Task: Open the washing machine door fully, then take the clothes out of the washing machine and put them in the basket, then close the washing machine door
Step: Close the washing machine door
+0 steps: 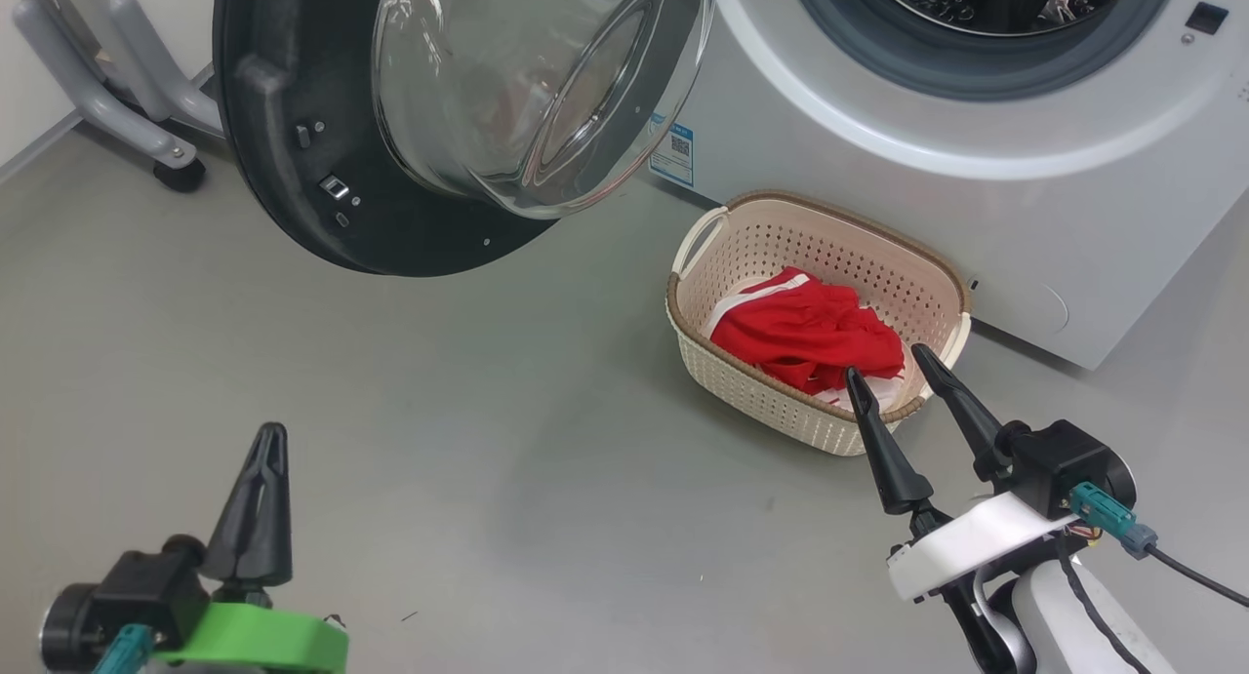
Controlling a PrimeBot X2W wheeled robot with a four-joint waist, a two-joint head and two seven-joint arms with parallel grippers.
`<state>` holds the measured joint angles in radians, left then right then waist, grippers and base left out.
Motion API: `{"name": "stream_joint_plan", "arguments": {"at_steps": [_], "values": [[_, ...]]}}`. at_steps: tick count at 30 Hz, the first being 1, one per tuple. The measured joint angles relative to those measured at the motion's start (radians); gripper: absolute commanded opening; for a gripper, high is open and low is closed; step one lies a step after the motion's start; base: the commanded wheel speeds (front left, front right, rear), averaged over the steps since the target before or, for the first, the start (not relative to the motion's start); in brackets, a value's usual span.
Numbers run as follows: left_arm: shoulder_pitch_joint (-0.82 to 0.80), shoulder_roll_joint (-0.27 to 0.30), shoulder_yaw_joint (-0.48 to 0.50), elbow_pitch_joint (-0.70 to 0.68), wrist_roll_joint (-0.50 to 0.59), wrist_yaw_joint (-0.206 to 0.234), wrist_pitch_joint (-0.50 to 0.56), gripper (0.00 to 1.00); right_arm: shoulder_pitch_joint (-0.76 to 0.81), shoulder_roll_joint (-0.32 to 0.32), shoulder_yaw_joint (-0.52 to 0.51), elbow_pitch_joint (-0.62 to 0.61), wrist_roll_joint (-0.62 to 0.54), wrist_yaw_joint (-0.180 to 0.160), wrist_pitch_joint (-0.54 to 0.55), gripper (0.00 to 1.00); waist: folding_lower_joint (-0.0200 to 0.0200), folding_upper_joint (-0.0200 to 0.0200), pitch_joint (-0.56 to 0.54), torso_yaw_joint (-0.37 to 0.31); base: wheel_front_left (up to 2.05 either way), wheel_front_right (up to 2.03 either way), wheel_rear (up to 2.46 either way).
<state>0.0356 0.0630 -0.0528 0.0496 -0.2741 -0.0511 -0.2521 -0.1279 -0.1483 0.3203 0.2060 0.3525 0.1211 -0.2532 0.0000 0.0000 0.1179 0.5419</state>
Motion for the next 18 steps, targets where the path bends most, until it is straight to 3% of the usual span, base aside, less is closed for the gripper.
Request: {"name": "stream_joint_plan", "arguments": {"at_steps": [7,18], "values": [[-0.046,0.061,0.076,-0.058,0.0,-0.008,0.0,0.0,0.004,0.003,0.017,-0.006,-0.011,0.001,0.0,1.0,0.0,0.0,0.017,-0.029,0.0,0.0,0.0],[-0.282,0.259,0.241,-0.128,-0.064,-0.035,0.029,0.0,0.0,-0.018,0.041,-0.034,-0.041,0.001,0.0,1.0,0.0,0.0,0.082,-0.094,0.0,0.0,0.0]]}}
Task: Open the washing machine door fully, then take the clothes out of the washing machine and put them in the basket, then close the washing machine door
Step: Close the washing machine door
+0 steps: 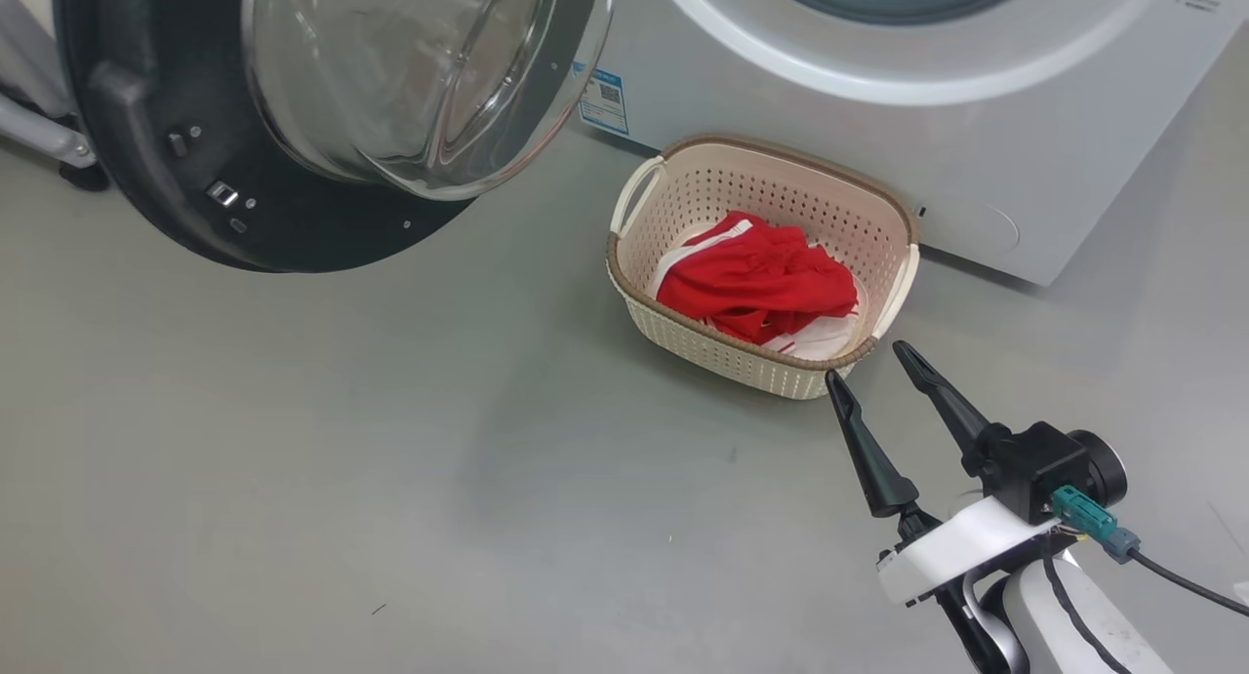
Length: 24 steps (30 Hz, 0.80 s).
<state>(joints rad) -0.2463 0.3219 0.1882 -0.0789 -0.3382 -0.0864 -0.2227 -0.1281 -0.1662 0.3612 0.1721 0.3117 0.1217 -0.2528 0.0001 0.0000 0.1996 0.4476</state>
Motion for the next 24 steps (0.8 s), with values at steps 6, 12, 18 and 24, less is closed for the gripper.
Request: {"name": "stream_joint_plan", "arguments": {"at_steps": [6,12,18,24], "values": [[-0.115,0.057,0.108,0.058,-0.125,-0.004,0.073,0.0,-0.017,-0.008,0.011,-0.01,-0.008,0.0,0.001,1.0,0.0,0.0,0.035,-0.041,0.0,0.0,0.0],[-0.262,0.077,0.239,0.247,-0.321,0.013,0.204,0.0,-0.033,-0.022,0.024,-0.011,-0.012,0.0,0.001,1.0,0.0,0.0,0.077,-0.108,0.0,0.0,0.0],[-0.354,0.075,0.366,0.446,-0.478,0.108,0.344,0.0,-0.05,-0.026,0.035,-0.011,-0.012,0.0,0.001,1.0,0.0,0.0,0.106,-0.167,0.0,0.0,0.0],[-0.437,0.075,0.511,0.574,-0.605,0.197,0.421,0.0,-0.059,-0.024,0.045,-0.01,-0.012,0.0,0.001,1.0,0.0,0.0,0.127,-0.223,0.0,0.0,0.0]]}}
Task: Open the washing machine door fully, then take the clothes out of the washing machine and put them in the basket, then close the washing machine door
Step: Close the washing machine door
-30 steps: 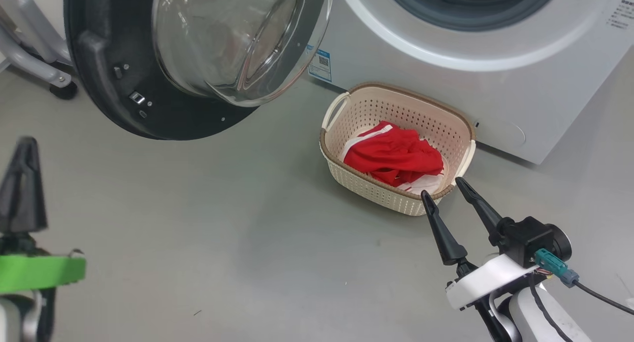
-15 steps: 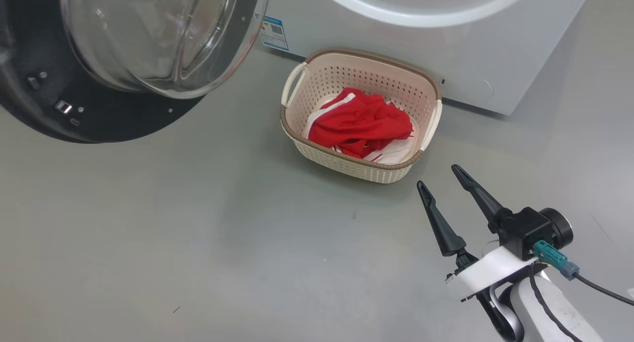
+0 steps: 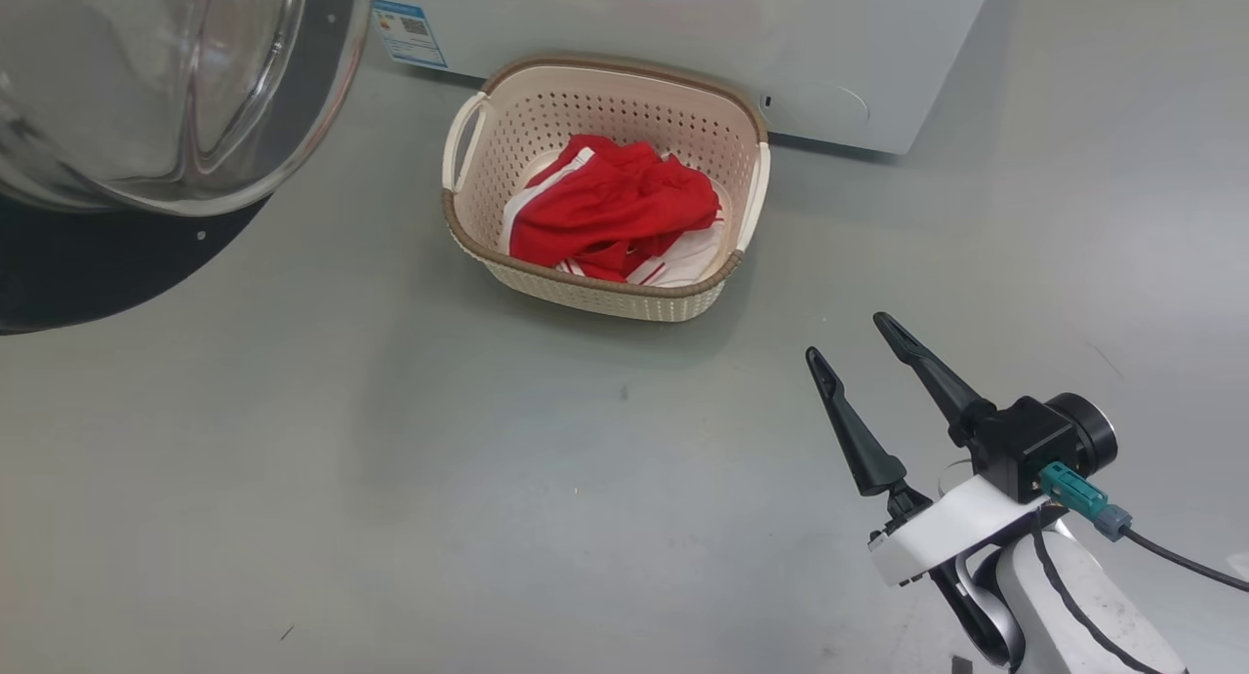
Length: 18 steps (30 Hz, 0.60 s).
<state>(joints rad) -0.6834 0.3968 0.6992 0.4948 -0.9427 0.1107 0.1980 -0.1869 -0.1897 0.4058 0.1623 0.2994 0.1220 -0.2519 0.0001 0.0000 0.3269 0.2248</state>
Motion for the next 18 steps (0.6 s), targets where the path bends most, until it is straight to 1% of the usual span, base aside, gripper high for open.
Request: {"name": "stream_joint_plan", "arguments": {"at_steps": [4,9,14,18], "values": [[-0.075,-0.001,0.084,0.069,-0.086,0.018,0.048,0.0,-0.002,-0.001,0.002,0.001,0.0,0.0,0.0,1.0,0.0,0.0,0.012,-0.033,0.0,0.0,0.0],[-0.128,-0.004,0.127,0.146,-0.142,0.018,0.11,0.0,-0.012,-0.002,-0.001,0.001,0.002,0.0,0.0,1.0,-0.0001,0.0,0.026,-0.062,0.0,0.0,0.0],[-0.162,-0.003,0.121,0.201,-0.141,0.018,0.128,0.0,-0.014,-0.007,-0.005,0.001,0.002,0.0,0.0,1.0,-0.0001,0.0,0.037,-0.073,0.0,0.0,0.0],[-0.167,0.005,0.14,0.263,-0.135,0.018,0.137,0.0,-0.022,-0.008,-0.005,0.0,0.002,0.0,0.0,1.0,0.0,0.0,0.041,-0.076,0.0,0.0,0.0]]}}
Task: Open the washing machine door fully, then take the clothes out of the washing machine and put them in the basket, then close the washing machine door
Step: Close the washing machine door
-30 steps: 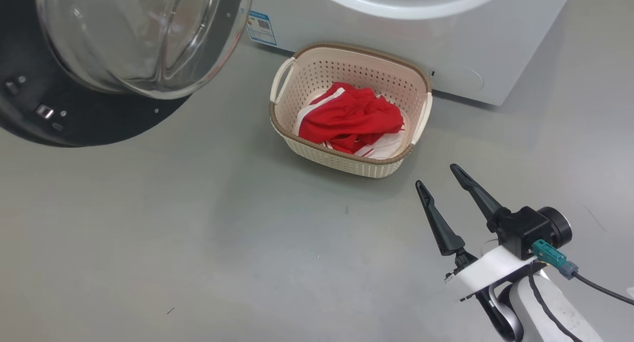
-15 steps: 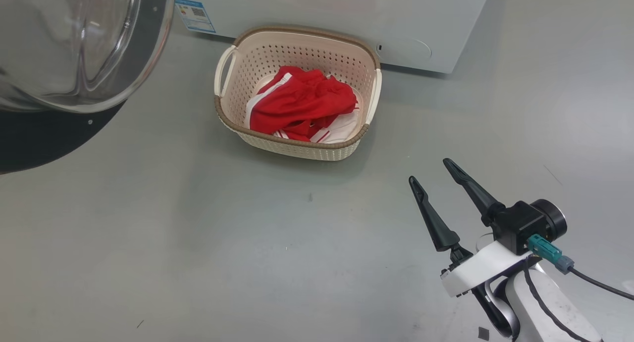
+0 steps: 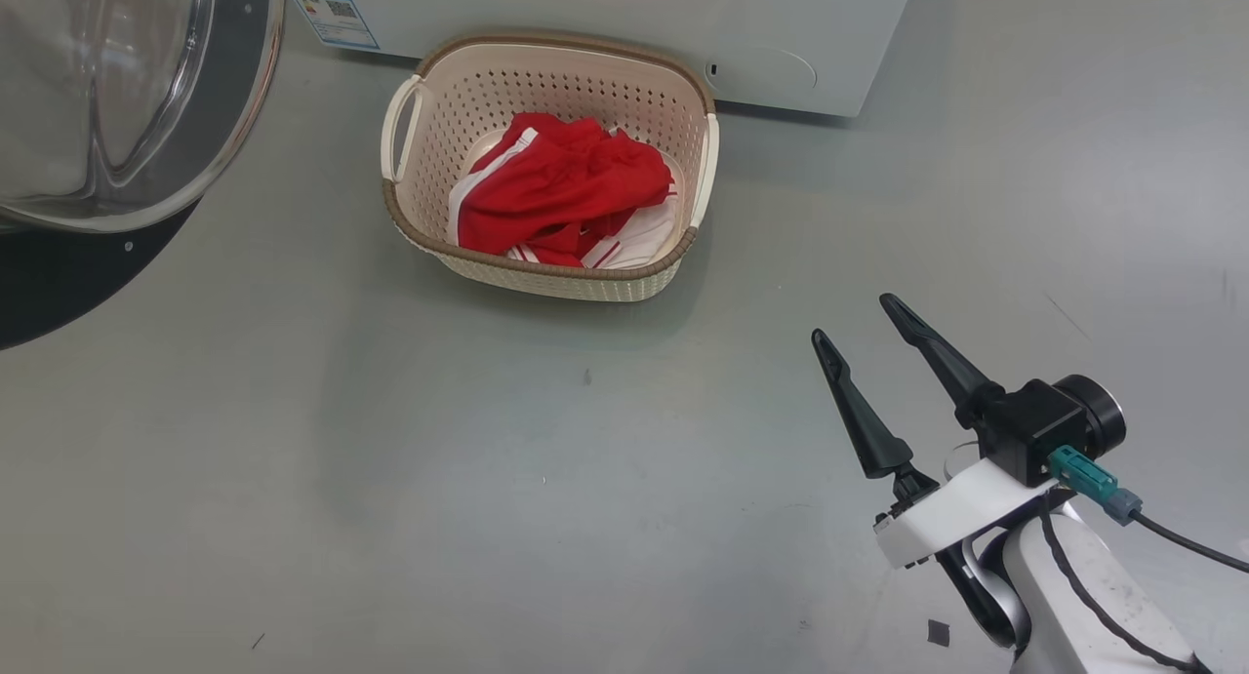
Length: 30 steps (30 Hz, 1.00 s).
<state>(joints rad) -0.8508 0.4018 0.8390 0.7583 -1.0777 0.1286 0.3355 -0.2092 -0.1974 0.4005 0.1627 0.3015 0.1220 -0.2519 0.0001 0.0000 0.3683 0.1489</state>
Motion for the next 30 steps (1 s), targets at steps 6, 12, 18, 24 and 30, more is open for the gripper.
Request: {"name": "stream_joint_plan", "arguments": {"at_steps": [6,12,18,24,30], "values": [[-0.043,0.0,-0.001,0.072,0.001,0.0,0.044,0.0,-0.008,-0.006,-0.002,0.0,0.0,0.0,0.0,1.0,0.0,0.0,0.003,0.0,0.0,0.0,0.0],[-0.076,0.0,-0.012,0.109,0.001,0.0,0.079,0.0,-0.009,-0.008,-0.002,0.001,0.0,0.0,0.0,1.0,0.0,0.0,0.002,0.001,0.0,0.0,0.0],[-0.092,0.011,-0.021,0.133,0.001,0.0,0.109,0.0,-0.01,-0.008,-0.001,0.002,0.0,0.0,0.0,1.0,0.0,0.0,-0.001,0.002,0.0,0.0,0.0],[-0.103,0.018,-0.03,0.148,-0.001,0.0,0.155,0.0,-0.01,-0.007,-0.001,0.006,0.001,0.0,0.0,1.0,0.0,0.0,-0.007,0.004,0.0,0.0,0.0],[-0.105,0.014,-0.053,0.165,-0.002,0.0,0.207,0.0,-0.01,-0.005,-0.002,0.019,0.003,0.0,0.0,1.0,0.0,0.0,-0.025,0.008,0.0,0.0,0.0]]}}
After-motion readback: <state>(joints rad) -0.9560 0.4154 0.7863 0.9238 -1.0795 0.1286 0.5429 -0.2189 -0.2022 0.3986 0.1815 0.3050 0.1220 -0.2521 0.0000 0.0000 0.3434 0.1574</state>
